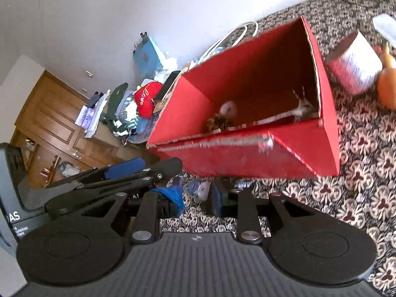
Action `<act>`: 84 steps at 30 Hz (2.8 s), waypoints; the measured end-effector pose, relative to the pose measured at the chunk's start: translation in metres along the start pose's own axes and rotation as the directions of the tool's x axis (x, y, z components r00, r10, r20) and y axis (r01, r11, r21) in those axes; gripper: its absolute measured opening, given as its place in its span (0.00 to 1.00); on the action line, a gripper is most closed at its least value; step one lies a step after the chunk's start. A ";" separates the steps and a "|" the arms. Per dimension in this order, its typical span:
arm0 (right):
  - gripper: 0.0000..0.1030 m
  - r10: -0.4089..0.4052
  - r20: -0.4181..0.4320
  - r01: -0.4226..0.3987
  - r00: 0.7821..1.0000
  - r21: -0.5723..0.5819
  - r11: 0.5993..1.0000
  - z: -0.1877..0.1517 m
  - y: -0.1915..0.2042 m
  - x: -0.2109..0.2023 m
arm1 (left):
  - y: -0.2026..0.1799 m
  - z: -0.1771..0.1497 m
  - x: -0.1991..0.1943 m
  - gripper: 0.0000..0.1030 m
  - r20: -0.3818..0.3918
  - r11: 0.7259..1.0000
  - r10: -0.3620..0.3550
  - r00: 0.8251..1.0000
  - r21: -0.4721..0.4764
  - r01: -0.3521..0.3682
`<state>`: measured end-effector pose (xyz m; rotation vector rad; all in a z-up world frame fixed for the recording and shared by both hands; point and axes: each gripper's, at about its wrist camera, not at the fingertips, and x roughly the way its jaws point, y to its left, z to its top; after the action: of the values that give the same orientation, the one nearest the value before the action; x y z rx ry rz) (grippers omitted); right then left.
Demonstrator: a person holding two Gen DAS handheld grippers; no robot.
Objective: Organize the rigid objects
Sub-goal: 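Withdraw the right gripper from the box toward the black card holder, then grasp the black ETC card holder with the right gripper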
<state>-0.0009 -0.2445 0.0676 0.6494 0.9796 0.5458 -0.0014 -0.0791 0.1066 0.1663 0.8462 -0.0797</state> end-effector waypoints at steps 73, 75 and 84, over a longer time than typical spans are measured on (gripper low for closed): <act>0.10 -0.025 -0.018 0.030 1.000 0.407 0.913 -0.033 -0.071 0.082 | 0.043 -0.071 0.115 0.75 -0.156 0.930 -0.315 0.936 0.148 0.338; 0.10 -0.021 -0.021 0.028 1.000 0.406 0.913 -0.032 -0.072 0.081 | 0.046 -0.070 0.119 0.77 -0.174 0.925 -0.340 0.924 0.115 0.362; 0.11 -0.019 -0.037 0.032 0.999 0.390 0.920 -0.033 -0.075 0.073 | 0.058 -0.064 0.124 0.90 -0.197 0.906 -0.412 0.890 0.020 0.423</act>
<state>0.0129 -0.2384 -0.0413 0.9847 1.1392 0.3378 0.0418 -0.0111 -0.0216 0.0471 1.0606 -0.5040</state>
